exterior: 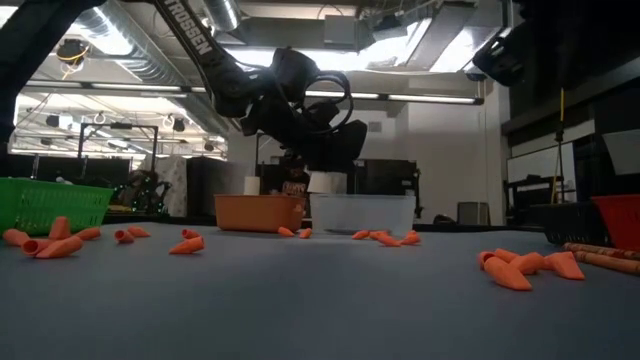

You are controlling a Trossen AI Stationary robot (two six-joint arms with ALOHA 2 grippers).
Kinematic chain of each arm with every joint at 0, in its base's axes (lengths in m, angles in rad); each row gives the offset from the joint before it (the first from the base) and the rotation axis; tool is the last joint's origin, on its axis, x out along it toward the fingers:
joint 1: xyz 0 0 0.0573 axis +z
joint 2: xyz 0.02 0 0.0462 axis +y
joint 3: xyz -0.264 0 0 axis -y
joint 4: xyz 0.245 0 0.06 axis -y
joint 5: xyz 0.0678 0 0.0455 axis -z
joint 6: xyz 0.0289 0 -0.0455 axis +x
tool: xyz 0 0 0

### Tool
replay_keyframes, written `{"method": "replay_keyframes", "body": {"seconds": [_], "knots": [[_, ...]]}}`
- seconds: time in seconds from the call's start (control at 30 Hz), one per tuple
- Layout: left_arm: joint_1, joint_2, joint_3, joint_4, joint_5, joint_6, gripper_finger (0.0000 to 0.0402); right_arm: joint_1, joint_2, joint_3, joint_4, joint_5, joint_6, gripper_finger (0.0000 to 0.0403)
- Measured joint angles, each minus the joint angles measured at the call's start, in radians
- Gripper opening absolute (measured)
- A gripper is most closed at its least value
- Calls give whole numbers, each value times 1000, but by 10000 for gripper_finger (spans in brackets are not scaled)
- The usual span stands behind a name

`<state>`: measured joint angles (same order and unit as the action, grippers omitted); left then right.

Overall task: Sort crayons
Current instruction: Put the red crayon into the orange bin

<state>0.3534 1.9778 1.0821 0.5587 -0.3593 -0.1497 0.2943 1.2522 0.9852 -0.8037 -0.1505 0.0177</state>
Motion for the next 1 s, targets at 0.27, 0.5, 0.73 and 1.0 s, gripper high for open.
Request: {"method": "replay_keyframes", "body": {"seconds": [0.27,0.5,0.73,1.0], "knots": [[0,0,0,-1,9,0,91,0,92,0,-1,-49,-38,149],[-3,0,0,-2,9,0,91,2,185,0,1,-141,-192,145],[-16,0,0,-5,10,0,92,2,301,0,2,-137,-302,145],[-22,0,0,-5,10,0,92,1,422,0,0,-130,-405,144]]}}
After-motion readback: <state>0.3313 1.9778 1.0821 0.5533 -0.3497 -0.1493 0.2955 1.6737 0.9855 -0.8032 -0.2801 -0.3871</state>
